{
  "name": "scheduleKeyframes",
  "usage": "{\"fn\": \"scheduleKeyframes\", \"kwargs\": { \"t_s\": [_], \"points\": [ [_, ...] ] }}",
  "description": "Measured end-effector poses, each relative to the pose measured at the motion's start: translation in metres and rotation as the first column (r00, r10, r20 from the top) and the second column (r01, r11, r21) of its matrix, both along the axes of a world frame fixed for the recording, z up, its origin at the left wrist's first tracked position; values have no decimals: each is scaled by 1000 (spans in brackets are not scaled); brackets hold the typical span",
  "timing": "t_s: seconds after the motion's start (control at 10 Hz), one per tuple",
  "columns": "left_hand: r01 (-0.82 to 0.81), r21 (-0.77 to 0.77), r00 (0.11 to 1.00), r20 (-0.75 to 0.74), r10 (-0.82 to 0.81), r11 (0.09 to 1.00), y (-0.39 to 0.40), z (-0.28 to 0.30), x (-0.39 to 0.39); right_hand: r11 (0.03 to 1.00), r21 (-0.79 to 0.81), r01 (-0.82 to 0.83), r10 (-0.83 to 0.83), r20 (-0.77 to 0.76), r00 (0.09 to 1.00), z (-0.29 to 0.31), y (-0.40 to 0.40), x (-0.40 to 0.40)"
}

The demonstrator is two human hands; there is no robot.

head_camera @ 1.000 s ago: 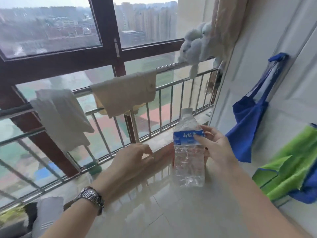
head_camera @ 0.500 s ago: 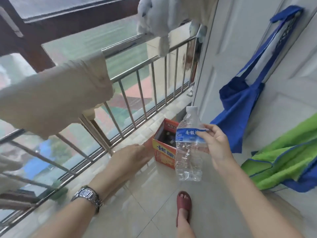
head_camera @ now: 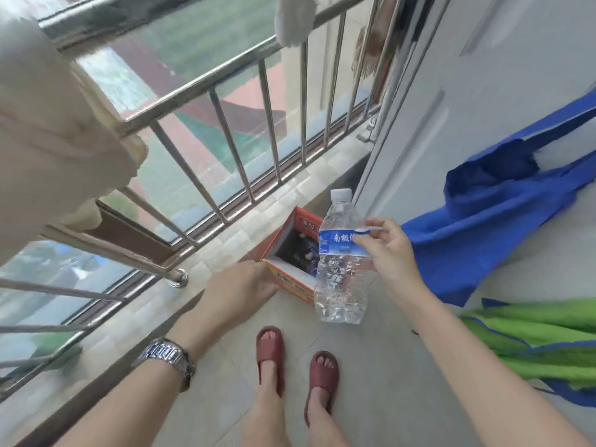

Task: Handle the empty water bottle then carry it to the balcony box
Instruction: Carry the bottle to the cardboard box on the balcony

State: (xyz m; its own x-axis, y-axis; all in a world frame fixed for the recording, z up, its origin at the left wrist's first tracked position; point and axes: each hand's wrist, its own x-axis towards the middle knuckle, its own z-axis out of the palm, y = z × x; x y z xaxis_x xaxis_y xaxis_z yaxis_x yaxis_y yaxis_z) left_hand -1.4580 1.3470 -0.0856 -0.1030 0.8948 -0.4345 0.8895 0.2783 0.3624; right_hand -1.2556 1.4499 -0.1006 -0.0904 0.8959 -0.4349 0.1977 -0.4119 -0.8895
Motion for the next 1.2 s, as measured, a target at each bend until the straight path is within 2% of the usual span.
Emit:
{"fn": "scheduleKeyframes", "kwargs": {
  "t_s": [0.3,0.5,0.7,0.9,1.1,1.2],
  "points": [
    [43,-120,998,54,-37,992,90,-107,-22,998,-29,-47,52,209,977,-106,70,-21],
    [68,-200,997,39,-61,977,127,-167,-40,989,-19,-150,146,373,916,-181,96,-42],
    [124,-268,992,44,-117,955,145,-210,-50,965,-134,-227,263,444,856,-244,99,-54],
    [153,-300,988,45,-147,942,151,-220,-56,947,-213,-243,317,475,821,-260,99,-53],
    [175,-275,984,21,-177,945,161,-205,-64,884,-332,-330,465,545,697,-233,112,-45],
    [185,-233,981,-15,-193,955,167,-190,-66,879,-312,-361,477,601,641,-205,117,-44]
  ]
}}
